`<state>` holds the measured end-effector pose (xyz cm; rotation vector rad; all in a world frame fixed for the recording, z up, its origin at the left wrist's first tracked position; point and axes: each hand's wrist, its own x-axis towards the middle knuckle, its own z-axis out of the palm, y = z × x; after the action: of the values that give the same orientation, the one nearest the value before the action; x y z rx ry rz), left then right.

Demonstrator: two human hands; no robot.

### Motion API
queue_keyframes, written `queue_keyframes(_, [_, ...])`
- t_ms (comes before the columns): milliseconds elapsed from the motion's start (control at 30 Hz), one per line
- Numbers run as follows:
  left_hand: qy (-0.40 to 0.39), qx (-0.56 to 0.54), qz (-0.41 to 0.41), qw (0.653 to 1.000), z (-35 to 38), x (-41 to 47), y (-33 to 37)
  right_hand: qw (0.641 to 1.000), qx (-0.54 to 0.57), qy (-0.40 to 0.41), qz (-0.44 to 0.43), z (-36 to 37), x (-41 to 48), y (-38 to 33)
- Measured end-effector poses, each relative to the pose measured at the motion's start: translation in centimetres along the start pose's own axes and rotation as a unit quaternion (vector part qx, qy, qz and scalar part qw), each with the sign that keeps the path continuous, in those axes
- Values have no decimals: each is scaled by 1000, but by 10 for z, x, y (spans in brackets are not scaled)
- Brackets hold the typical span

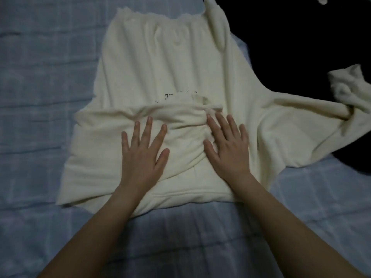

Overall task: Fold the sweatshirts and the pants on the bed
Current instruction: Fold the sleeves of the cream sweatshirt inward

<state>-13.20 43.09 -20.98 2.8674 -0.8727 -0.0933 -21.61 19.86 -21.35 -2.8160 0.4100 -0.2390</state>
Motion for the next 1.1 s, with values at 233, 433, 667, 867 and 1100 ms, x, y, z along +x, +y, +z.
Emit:
queue_keyframes(233, [-20, 19, -1, 1000, -6, 1, 4, 1000, 11, 1, 2, 6, 2, 1])
queue_keyframes(433, [-79, 24, -33, 996, -27, 2, 16, 999, 37, -15, 9, -6, 2, -6])
queue_keyframes(667, [-1, -31, -44, 999, -53, 12, 98, 959, 281, 40, -1, -95, -3, 54])
queue_keyframes(867, [61, -159, 92, 981, -39, 59, 251, 977, 23, 156, 145, -163, 7, 216])
queue_keyframes(1100, [-33, -155, 134, 978, -7, 113, 344, 912, 273, 113, 285, -163, 7, 284])
